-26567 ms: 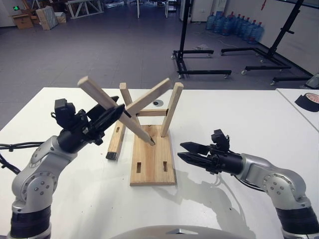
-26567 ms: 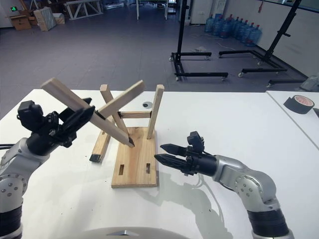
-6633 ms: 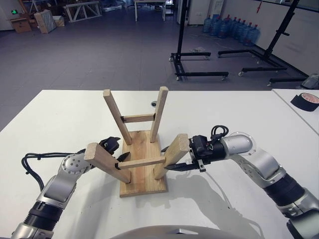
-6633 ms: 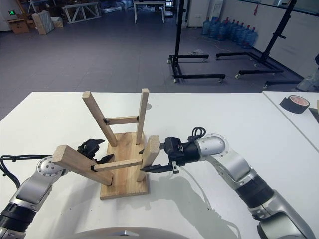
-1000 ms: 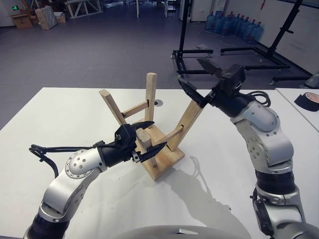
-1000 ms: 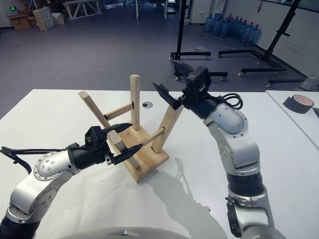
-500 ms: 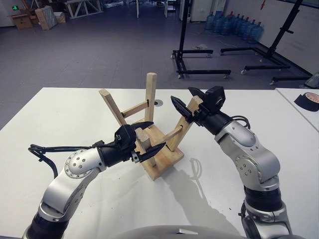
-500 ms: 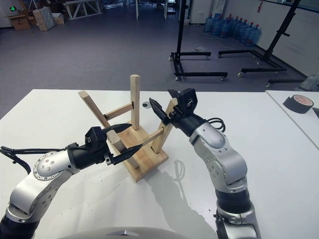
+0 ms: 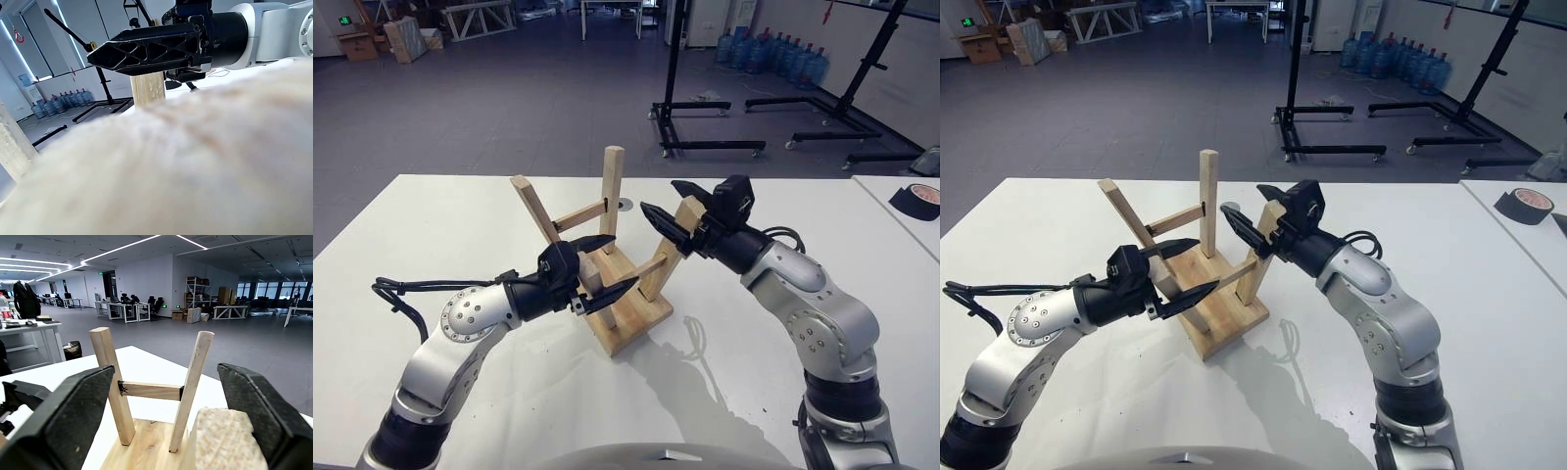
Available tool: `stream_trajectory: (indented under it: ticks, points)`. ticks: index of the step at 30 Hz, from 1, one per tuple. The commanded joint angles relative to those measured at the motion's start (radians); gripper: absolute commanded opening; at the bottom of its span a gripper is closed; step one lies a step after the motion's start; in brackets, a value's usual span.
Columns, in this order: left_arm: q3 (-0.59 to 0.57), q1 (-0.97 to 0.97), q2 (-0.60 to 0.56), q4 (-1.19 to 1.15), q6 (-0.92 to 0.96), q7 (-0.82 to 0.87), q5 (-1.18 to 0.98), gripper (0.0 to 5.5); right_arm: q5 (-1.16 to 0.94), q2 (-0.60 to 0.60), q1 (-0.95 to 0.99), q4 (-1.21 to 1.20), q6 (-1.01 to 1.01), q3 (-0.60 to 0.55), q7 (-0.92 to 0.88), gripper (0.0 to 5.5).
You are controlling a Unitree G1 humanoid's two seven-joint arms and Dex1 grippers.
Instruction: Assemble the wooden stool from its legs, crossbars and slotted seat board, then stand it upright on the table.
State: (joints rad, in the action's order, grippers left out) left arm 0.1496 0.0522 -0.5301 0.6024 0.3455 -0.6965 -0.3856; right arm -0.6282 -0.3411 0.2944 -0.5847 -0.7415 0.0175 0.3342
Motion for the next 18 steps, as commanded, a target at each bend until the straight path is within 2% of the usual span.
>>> stream_trajectory:
  ticks: [1,9,18]
  points:
    - [0.047,0.047,0.012,-0.046,0.028,0.000,0.026,3.71,-0.093,0.017,-0.009,0.012,-0.139,0.180,0.099,3.84]
    - [0.068,0.067,0.017,-0.140,-0.002,-0.038,0.039,3.71,-0.123,0.007,0.012,0.061,-0.203,0.202,0.125,3.84]
    - [0.059,0.029,0.007,-0.161,-0.031,-0.031,0.051,3.71,0.038,-0.062,-0.028,0.116,-0.045,0.180,0.112,3.84]
